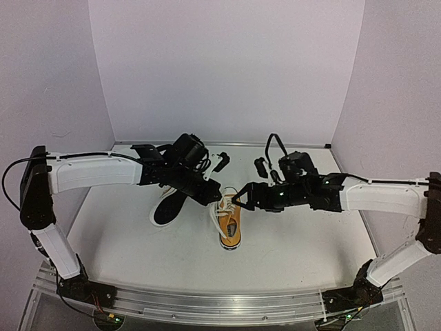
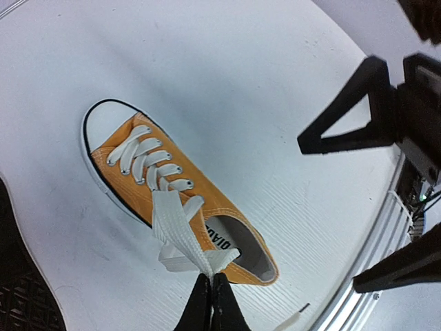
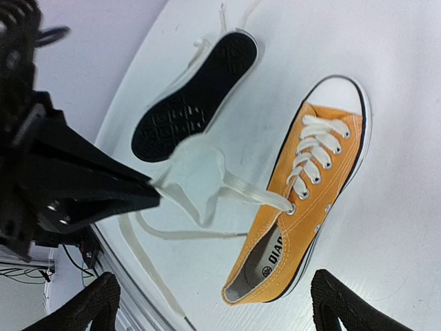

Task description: Tie the shoes

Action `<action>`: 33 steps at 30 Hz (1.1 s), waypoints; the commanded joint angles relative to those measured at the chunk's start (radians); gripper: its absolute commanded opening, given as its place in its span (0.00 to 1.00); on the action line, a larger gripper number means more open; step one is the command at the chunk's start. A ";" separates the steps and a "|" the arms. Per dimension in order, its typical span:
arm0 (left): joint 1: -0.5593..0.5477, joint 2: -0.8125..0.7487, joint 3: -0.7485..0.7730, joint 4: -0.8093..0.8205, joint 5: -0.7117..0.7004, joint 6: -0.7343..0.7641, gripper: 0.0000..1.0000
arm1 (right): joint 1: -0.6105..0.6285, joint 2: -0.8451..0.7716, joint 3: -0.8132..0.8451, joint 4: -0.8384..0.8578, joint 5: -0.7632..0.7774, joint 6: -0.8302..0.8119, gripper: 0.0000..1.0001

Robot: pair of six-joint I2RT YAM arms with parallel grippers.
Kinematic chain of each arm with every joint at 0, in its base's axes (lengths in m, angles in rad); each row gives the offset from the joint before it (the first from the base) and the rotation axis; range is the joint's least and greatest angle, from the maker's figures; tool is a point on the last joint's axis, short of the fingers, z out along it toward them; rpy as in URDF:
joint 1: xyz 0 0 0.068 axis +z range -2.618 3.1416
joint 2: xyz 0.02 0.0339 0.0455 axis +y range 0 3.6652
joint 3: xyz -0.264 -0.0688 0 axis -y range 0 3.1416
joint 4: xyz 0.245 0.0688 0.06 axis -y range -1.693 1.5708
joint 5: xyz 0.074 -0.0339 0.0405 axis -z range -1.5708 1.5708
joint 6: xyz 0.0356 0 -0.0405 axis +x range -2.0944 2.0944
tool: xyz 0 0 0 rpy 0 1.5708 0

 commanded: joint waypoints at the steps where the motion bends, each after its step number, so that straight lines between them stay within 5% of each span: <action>1: 0.006 -0.055 0.029 0.002 0.112 0.063 0.00 | -0.017 -0.101 0.025 -0.052 0.065 -0.063 0.93; 7: -0.014 -0.104 0.012 0.013 0.309 0.126 0.02 | -0.026 -0.170 0.012 -0.108 0.091 -0.088 0.93; 16: -0.133 -0.048 0.077 -0.073 0.474 0.276 0.27 | -0.034 -0.195 -0.013 -0.127 0.096 -0.094 0.93; 20: -0.142 -0.057 0.064 -0.061 0.438 0.274 0.30 | -0.036 -0.197 -0.015 -0.140 0.089 -0.098 0.93; 25: -0.113 -0.114 -0.019 -0.005 0.249 0.177 0.51 | -0.036 -0.170 -0.040 -0.159 0.052 -0.094 0.88; 33: -0.026 -0.178 -0.276 0.087 0.184 0.124 0.54 | 0.008 -0.143 -0.124 -0.110 -0.027 -0.059 0.73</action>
